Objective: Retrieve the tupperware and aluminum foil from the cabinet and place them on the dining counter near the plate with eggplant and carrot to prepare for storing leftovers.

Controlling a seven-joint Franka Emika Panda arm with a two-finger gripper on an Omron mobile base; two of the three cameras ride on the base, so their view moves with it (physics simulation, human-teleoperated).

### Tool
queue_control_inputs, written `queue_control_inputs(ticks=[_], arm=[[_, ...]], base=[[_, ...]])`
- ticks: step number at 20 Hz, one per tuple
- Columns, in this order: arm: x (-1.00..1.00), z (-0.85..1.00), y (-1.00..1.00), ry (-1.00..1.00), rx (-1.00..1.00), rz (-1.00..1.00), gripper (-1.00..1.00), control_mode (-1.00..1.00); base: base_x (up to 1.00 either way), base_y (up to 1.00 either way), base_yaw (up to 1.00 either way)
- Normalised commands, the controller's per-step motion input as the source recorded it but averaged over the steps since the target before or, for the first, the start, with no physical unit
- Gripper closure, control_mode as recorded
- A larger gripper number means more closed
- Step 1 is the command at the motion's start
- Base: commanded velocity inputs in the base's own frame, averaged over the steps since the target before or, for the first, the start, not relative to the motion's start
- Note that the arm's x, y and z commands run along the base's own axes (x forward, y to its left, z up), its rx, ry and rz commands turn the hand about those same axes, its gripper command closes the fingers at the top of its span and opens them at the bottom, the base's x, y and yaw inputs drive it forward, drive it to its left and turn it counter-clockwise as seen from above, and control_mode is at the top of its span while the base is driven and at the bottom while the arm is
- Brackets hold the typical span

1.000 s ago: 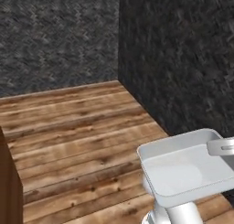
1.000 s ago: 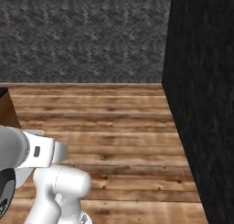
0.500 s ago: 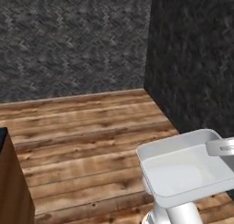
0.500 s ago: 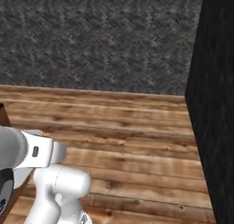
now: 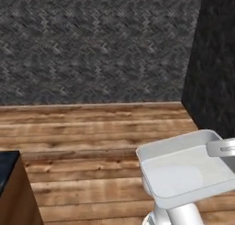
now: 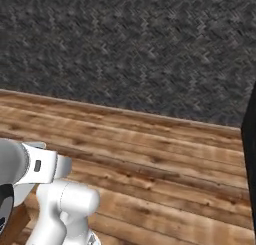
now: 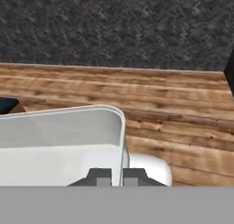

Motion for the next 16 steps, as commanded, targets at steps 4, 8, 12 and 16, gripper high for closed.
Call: queue_control_inputs(ticks=[4, 8, 12, 16], arm=[[0.0, 0.0, 0.0, 0.0, 0.0, 0.0, 1.0, 1.0], [0.0, 0.0, 0.0, 0.0, 0.0, 0.0, 1.0, 1.0], [0.0, 0.0, 0.0, 0.0, 0.0, 0.0, 1.0, 1.0], [0.0, 0.0, 0.0, 0.0, 0.0, 0.0, 1.0, 1.0]], base=[[1.0, -0.35, 0.32], [1.0, -0.35, 0.33], [1.0, -0.15, 0.41], [1.0, -0.04, 0.46]])
